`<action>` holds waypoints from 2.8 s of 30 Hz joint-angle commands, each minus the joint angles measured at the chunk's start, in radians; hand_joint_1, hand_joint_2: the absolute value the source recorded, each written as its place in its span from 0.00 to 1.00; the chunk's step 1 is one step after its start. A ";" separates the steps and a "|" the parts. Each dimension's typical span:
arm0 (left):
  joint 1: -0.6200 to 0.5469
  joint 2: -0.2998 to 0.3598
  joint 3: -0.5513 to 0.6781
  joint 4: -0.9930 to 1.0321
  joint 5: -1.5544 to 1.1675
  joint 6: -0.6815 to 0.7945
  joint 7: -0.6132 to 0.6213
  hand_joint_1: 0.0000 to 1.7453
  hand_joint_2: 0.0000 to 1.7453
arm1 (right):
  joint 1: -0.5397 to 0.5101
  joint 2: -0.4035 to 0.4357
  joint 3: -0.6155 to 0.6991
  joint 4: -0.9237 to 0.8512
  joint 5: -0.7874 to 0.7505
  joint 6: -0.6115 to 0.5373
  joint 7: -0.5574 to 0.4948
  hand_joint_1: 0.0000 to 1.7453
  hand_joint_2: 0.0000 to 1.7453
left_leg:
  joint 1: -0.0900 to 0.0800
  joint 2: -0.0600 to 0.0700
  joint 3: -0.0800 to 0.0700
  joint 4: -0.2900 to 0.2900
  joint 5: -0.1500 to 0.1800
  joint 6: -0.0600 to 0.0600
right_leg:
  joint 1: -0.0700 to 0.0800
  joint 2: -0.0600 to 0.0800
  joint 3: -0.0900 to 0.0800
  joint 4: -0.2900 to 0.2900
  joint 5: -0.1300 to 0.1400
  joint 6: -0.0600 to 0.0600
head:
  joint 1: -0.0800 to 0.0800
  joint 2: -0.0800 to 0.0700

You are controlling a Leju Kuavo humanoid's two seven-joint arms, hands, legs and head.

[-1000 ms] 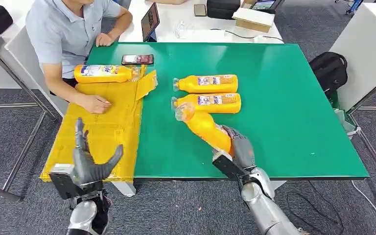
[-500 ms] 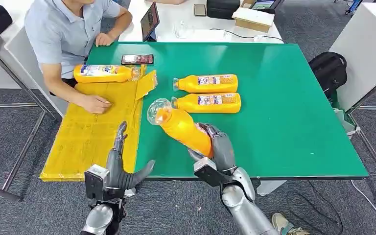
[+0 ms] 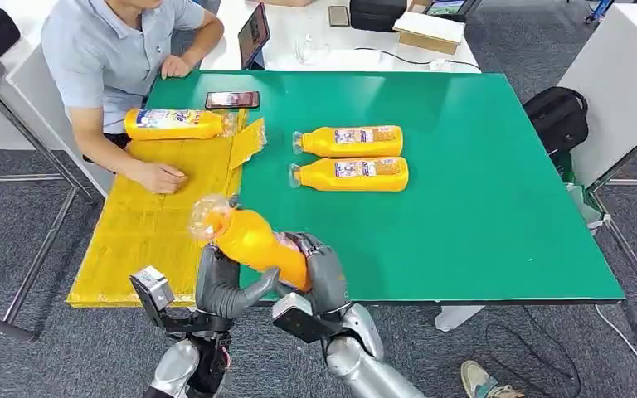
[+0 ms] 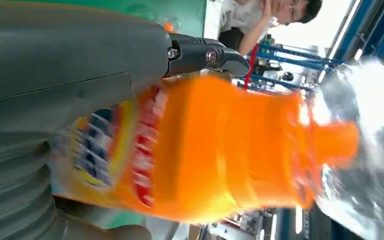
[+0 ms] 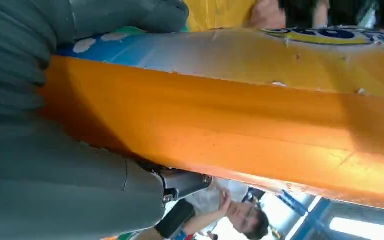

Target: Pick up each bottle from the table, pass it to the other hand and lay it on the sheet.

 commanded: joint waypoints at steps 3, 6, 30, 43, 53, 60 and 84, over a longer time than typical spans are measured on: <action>-0.015 0.027 -0.052 0.013 0.008 -0.013 -0.007 0.00 1.00 | -0.077 0.016 0.109 0.215 0.013 -0.020 0.000 0.94 1.00 | 0.000 0.001 0.003 -0.001 -0.001 -0.001 | 0.001 0.000 0.003 -0.001 -0.001 -0.002 | 0.000 0.000; -0.028 0.029 -0.062 0.037 0.004 -0.017 -0.008 0.00 1.00 | -0.088 0.022 0.152 0.225 0.024 -0.057 0.000 0.95 1.00 | 0.001 0.001 0.006 -0.001 -0.002 -0.002 | 0.001 0.000 0.005 -0.001 -0.002 -0.003 | 0.000 0.000; -0.081 0.029 -0.055 0.185 0.034 -0.103 0.085 1.00 1.00 | -0.106 0.061 0.180 0.193 0.139 -0.072 0.000 0.00 1.00 | 0.000 0.002 0.002 -0.001 -0.001 -0.001 | 0.000 0.000 0.001 0.000 -0.001 -0.001 | 0.000 0.000; -0.212 0.008 0.129 0.232 0.002 0.291 0.049 1.00 1.00 | 0.090 0.006 0.077 -0.312 0.181 -0.101 0.000 0.00 0.00 | 0.001 -0.001 0.002 0.001 -0.001 -0.001 | 0.001 -0.003 0.002 0.000 -0.002 -0.002 | 0.000 0.000; -0.262 0.115 0.165 0.247 -0.372 0.515 0.017 1.00 1.00 | 0.115 -0.052 -0.005 -0.302 0.128 -0.101 0.000 0.00 0.00 | 0.001 0.000 0.002 -0.001 0.000 -0.001 | 0.001 -0.002 0.002 -0.001 -0.001 -0.002 | 0.000 0.000; -0.366 0.205 0.106 0.406 -0.752 0.559 0.132 1.00 1.00 | 0.115 -0.098 -0.041 -0.288 0.052 -0.101 0.000 0.00 0.00 | 0.001 -0.002 0.001 -0.002 0.001 -0.001 | 0.001 -0.003 0.001 -0.001 0.000 -0.002 | 0.000 0.000; -0.694 0.233 -0.105 0.973 -0.987 0.017 0.149 0.83 1.00 | 0.037 -0.124 0.046 -0.165 -0.090 -0.101 0.000 0.00 0.00 | 0.002 0.001 0.007 -0.001 0.001 -0.003 | 0.002 0.000 0.007 0.000 0.000 -0.003 | 0.000 0.000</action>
